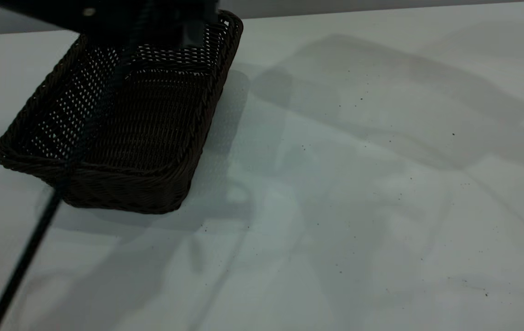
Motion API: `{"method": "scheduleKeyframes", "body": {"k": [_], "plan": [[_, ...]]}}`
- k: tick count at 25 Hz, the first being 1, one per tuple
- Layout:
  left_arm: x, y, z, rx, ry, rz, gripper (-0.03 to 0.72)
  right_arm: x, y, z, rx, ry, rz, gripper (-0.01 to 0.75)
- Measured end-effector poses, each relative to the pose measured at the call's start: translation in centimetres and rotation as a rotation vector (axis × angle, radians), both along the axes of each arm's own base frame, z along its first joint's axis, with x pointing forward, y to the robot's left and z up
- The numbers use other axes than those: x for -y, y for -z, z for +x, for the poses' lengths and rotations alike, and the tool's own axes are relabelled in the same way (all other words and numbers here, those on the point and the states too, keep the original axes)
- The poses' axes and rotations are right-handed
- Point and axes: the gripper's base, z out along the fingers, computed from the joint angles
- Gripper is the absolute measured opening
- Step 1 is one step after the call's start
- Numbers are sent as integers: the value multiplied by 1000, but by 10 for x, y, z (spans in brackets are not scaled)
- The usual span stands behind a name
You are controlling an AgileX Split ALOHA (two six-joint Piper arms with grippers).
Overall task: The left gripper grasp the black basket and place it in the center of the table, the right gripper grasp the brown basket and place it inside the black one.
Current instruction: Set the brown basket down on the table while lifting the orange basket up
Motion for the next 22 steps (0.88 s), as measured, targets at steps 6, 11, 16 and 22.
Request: {"method": "scheduleKeyframes", "body": {"k": [6,11,16,22], "plan": [[10,26,14,-51,-15,34,344,0,-3,1,7,2,4,108],[13,47,22,-71,-35,80,344,0,-3,1,9,3,4,108],[16,61,28,-94,-37,102,344,0,-3,1,10,4,5,108],[21,77,29,-143,-9,112,318,0,-3,1,12,6,7,108]]}}
